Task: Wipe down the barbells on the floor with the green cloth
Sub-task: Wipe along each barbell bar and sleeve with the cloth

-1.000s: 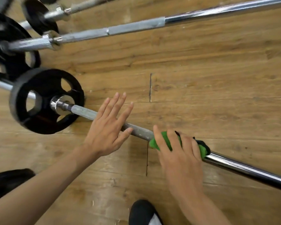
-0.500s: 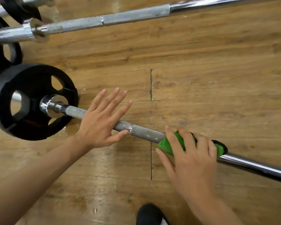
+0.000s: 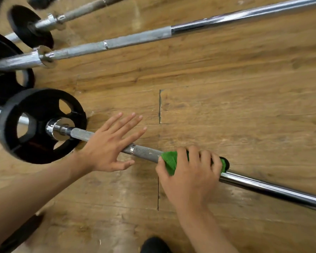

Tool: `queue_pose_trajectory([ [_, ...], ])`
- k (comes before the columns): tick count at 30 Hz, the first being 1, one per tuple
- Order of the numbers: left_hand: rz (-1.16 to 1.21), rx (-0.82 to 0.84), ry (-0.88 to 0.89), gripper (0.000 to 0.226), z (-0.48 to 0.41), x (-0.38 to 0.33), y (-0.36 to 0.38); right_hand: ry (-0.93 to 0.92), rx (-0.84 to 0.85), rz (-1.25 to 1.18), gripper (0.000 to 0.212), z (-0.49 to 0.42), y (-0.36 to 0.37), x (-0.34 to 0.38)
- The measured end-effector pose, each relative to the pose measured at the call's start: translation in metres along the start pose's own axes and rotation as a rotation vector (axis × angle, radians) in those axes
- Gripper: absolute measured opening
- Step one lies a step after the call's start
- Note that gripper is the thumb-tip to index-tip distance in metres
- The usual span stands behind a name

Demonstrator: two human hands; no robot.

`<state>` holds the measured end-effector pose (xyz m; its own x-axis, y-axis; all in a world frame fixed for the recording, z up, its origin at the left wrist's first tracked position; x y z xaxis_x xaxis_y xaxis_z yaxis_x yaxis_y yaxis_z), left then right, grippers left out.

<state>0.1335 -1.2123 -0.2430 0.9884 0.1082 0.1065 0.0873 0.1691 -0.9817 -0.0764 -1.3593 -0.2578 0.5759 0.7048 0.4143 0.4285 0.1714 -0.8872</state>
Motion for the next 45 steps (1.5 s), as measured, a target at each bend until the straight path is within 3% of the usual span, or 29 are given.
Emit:
queue_pose_trajectory([
  [6,-0.027,0.134,-0.300,0.082,0.000,-0.022,-0.019,0.167,0.120,-0.098,0.041,-0.005,-0.004,0.010],
  [12,-0.092,0.464,-0.381,0.093,-0.011,-0.033,-0.046,0.349,0.177,-0.216,0.038,-0.010,-0.017,0.027],
  [16,-0.053,0.595,-0.374,0.094,-0.014,-0.045,-0.047,0.263,0.111,-0.252,0.037,-0.001,-0.014,0.020],
  [19,0.072,0.501,-0.350,0.090,-0.003,-0.039,-0.039,0.249,-0.018,-0.234,0.028,0.004,-0.001,0.023],
  [24,0.232,0.296,-0.032,0.086,0.014,-0.019,-0.021,0.206,-0.240,-0.076,0.021,0.011,0.018,0.026],
  [26,0.174,0.217,0.081,0.084,0.023,-0.004,-0.016,0.219,-0.267,-0.028,0.023,0.011,0.020,0.027],
  [32,0.096,0.004,0.141,0.081,0.027,0.033,0.004,0.128,-0.367,0.063,0.031,0.006,0.024,0.033],
  [38,0.091,-0.144,0.125,0.080,0.024,0.037,0.015,0.316,-0.305,0.143,0.035,0.024,0.032,0.077],
  [41,0.098,-0.172,0.125,0.079,0.023,0.037,0.016,0.278,-0.230,0.242,0.037,0.036,0.027,0.073],
  [45,0.105,-0.169,0.123,0.079,0.021,0.040,0.016,0.358,-0.219,0.329,0.042,0.026,0.012,0.061],
])
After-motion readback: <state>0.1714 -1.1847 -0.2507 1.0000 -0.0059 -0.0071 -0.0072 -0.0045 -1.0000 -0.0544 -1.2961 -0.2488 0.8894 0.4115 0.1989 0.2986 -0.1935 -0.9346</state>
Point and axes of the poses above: each hand's wrist, its own z-axis away from the middle knuckle, its own y-axis out of the palm, x = y × z, the point moved 1 cm from there along -z, towards the middle knuckle, and after that the axes turned 1 degree about x, right-handed, at the moved point
